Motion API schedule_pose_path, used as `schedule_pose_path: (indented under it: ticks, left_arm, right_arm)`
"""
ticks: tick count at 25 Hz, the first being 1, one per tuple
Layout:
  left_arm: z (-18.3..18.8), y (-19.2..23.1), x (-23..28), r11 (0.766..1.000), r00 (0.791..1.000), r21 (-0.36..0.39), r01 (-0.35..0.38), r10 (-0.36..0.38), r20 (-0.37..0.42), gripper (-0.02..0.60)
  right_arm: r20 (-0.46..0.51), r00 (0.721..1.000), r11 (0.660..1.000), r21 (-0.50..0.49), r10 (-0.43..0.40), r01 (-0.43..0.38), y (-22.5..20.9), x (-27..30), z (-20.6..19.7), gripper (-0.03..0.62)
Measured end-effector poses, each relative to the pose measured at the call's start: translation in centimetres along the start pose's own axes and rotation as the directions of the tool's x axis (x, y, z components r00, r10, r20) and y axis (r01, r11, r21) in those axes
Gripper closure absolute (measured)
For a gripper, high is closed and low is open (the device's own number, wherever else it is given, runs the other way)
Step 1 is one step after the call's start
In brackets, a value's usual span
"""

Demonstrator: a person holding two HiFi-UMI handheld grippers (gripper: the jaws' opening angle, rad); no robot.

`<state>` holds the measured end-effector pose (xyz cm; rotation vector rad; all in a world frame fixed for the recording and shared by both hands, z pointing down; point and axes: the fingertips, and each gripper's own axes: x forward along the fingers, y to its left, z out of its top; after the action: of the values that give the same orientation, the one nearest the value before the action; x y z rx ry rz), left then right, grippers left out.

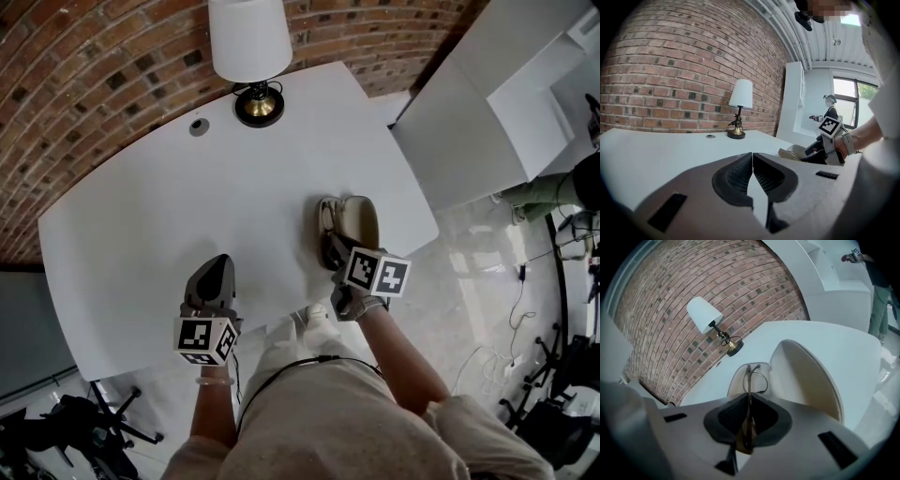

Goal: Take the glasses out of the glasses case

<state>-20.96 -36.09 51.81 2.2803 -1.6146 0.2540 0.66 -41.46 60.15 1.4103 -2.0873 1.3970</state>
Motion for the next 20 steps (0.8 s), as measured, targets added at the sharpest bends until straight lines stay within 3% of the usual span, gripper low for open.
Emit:
schedule_pose_path:
  ticks: [11,20]
  left_arm:
    - [0.7,0.0,-0.4,1.000,1.000,-0.005,0.007,-0.007,0.022,0.575]
    - [1.8,-0.3,-0.6,1.000,0.999,0.010,0.016,-0.017,0.052,0.575]
  right_arm:
    - [0.062,0.998,0.999,0.034,0.026,-0.028,0.6,-1.6,0.9,0.571]
    - [0.094,0.994,0.999,-0.017,0.050,-0.049,1.7,-3.1,1.8,0.571]
